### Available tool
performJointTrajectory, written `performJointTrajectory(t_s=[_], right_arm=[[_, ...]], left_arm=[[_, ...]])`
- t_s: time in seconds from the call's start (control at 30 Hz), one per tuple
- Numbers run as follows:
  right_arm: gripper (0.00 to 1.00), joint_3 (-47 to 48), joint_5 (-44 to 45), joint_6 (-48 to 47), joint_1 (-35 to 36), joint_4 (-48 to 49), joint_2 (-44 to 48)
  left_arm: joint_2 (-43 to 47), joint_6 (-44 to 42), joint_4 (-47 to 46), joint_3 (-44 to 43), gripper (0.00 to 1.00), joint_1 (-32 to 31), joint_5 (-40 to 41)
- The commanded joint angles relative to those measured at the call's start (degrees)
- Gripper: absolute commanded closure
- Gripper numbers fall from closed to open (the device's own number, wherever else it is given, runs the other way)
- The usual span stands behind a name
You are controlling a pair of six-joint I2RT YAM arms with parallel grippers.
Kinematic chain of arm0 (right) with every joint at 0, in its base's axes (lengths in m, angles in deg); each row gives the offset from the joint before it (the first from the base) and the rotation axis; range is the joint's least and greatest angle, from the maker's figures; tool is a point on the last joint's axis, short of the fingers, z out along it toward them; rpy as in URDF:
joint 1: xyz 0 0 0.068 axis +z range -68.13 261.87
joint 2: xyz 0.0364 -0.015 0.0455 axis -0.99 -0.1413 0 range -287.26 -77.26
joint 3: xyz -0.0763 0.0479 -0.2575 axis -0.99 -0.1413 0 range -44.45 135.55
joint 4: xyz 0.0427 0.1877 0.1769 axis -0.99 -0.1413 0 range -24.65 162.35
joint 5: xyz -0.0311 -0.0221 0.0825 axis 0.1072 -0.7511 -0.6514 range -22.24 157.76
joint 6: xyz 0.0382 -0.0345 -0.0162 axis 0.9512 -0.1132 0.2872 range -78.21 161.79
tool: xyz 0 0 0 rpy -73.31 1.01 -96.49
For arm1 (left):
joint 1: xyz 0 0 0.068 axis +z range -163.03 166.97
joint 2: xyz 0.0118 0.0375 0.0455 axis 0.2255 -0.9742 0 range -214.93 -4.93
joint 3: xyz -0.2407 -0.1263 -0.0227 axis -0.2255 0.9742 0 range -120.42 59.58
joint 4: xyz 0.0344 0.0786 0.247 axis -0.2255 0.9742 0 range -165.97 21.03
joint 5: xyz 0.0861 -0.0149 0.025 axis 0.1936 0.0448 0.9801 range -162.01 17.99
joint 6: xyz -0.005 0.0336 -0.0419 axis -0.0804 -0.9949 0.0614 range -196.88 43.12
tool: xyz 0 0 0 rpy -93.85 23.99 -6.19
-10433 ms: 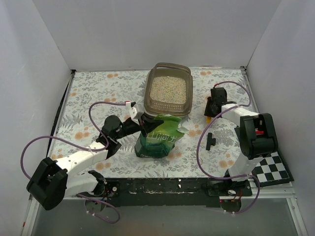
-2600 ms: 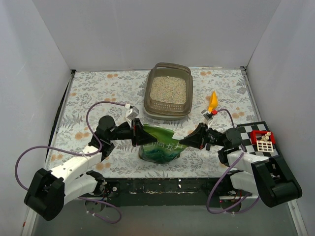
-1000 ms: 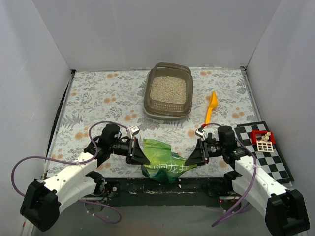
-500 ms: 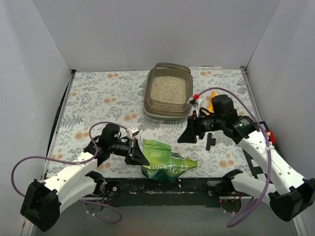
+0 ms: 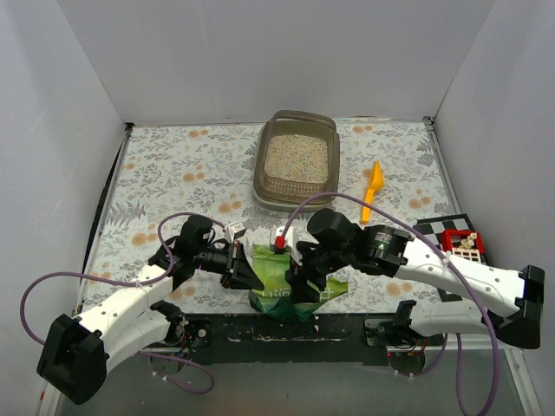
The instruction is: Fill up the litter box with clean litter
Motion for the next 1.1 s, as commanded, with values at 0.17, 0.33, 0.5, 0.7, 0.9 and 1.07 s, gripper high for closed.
performJointTrajectory(t_s=[0.17,0.33,0.5,0.7,0.9,1.07], right_arm=[[0.33,-1.5,10.1,-7.8,4.4,-0.1,-3.9],[0.33,-4.8,8.9,-8.3,4.4,-1.1,-2.5],[0.32,-8.6,8.8,-7.7,4.4,-2.9,-1.5],[0.35,-11.6,8.6,-7.3,4.4,-1.8,1.1],[0.73,-11.2,6.3,-7.9,4.4,-2.2,-1.7],[0.99,-9.4,7.9,-8.7,4.4,-4.7,-4.3]], left_arm=[[-0.4,-1.3,3.7,-0.9,1.0,-0.6,2.3],[-0.9,-1.6,3.7,-1.0,1.0,-0.7,2.1],[-1.8,-1.8,3.3,-1.4,1.0,-0.8,1.7],[-2.4,-1.9,2.9,-1.8,1.0,-0.9,1.2],[-3.1,-2.5,2.4,-3.7,1.0,-0.9,0.2],[-4.7,-15.1,14.3,-18.3,0.91,-0.9,10.4]])
